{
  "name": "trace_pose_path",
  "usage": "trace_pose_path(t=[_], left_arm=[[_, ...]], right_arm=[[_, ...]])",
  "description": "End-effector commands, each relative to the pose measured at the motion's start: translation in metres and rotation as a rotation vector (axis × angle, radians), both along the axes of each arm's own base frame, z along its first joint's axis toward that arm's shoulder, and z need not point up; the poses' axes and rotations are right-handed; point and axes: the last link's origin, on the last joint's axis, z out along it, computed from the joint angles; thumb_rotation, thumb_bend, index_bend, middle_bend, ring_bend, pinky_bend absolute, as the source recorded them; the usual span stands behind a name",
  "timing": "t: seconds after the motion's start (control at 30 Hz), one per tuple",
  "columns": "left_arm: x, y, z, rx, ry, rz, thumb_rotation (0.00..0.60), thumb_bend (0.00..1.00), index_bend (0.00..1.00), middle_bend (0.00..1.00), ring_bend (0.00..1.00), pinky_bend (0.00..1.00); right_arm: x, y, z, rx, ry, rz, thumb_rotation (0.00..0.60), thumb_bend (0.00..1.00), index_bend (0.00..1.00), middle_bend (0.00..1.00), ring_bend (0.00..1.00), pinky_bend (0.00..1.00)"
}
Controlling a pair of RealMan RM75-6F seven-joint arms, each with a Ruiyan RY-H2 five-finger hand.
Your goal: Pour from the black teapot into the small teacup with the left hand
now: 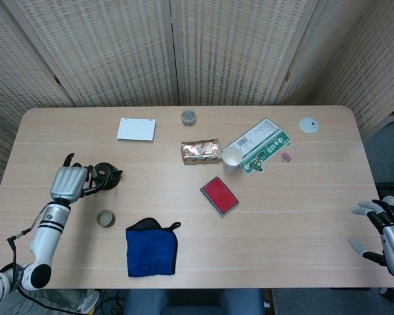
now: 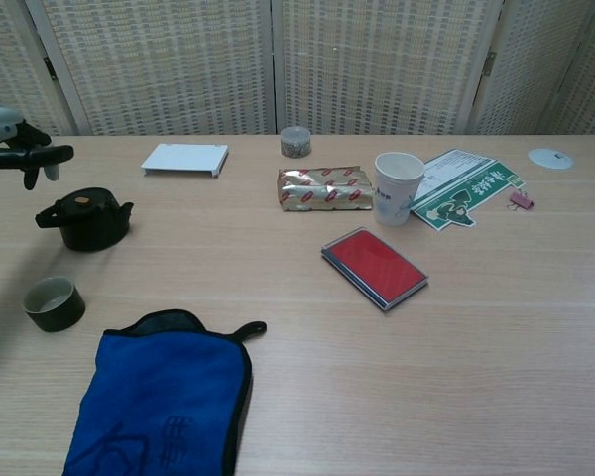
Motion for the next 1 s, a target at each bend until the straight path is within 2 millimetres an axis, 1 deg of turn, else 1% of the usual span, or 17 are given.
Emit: trace_pose_path(t=[0.03,0.13,0.3,0.47,0.73,1.0], left_arm=[[0.002,-0.006,-0.003,-0.008,-0.025,0.000,0.015,0.28,0.37,0.46,0.39,0.00],[0.005,-0.009,-0.009,-0.016,-0.028,-0.011,0.014,0.28,0.36,0.46,0.39,0.00],[0.009,-0.006,-0.018,-0.015,-0.025,-0.013,0.014,0.28,0.34,0.44,0.39,0.00],[0.011,-0.004,-0.027,-0.020,-0.028,-0.002,0.015,0.28,0.34,0.38,0.36,0.00],[0.009,-0.003,-0.034,-0.019,-0.001,0.009,0.014,0.28,0.35,0.37,0.36,0.00],[0.003,0.001,-0.040,-0.015,0.010,0.039,0.015,0.28,0.36,0.37,0.36,0.00]], right_arm=[[0.000,0.000,0.000,-0.001,0.000,-0.001,0.600,0.14,0.33,0.26,0.16,0.23],[-0.002,0.000,0.000,0.000,0.000,-0.006,0.600,0.14,0.33,0.26,0.16,0.23],[-0.003,0.001,0.001,-0.003,0.000,-0.009,0.600,0.14,0.33,0.26,0.16,0.23],[-0.005,0.001,0.001,-0.003,0.000,-0.016,0.600,0.14,0.33,0.26,0.16,0.23],[-0.006,0.002,0.002,-0.006,0.000,-0.022,0.600,0.14,0.33,0.26,0.16,0.23],[-0.007,0.003,0.003,-0.008,0.000,-0.024,0.600,0.14,0.33,0.26,0.16,0.23]])
